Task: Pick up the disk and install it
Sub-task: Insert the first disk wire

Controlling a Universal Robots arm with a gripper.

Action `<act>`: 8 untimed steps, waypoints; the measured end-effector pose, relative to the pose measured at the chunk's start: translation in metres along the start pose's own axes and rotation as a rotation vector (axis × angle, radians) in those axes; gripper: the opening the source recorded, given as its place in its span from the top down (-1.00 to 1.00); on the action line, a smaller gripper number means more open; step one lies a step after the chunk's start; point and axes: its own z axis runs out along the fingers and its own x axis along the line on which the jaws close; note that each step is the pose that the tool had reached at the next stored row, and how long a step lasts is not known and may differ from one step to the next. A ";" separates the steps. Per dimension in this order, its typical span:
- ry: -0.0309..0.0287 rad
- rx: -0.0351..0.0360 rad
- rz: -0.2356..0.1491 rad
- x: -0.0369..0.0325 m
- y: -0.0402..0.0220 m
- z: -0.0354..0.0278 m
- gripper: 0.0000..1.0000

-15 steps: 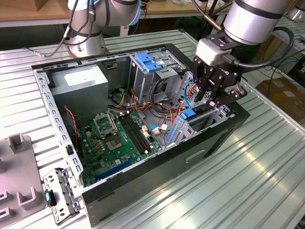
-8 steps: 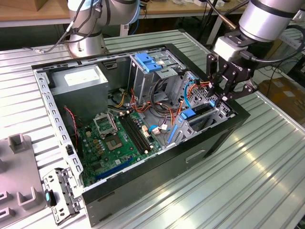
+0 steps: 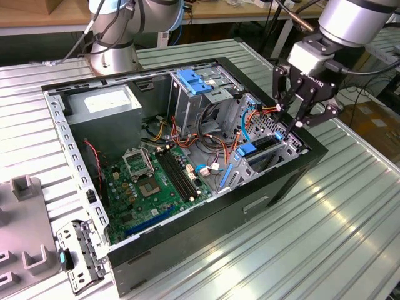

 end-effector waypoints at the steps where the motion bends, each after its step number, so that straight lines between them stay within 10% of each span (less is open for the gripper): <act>1: -0.0003 -0.0007 -0.001 -0.0001 -0.0004 -0.0014 0.28; 8: -0.0008 -0.0023 -0.025 -0.0060 -0.0140 -0.0018 0.28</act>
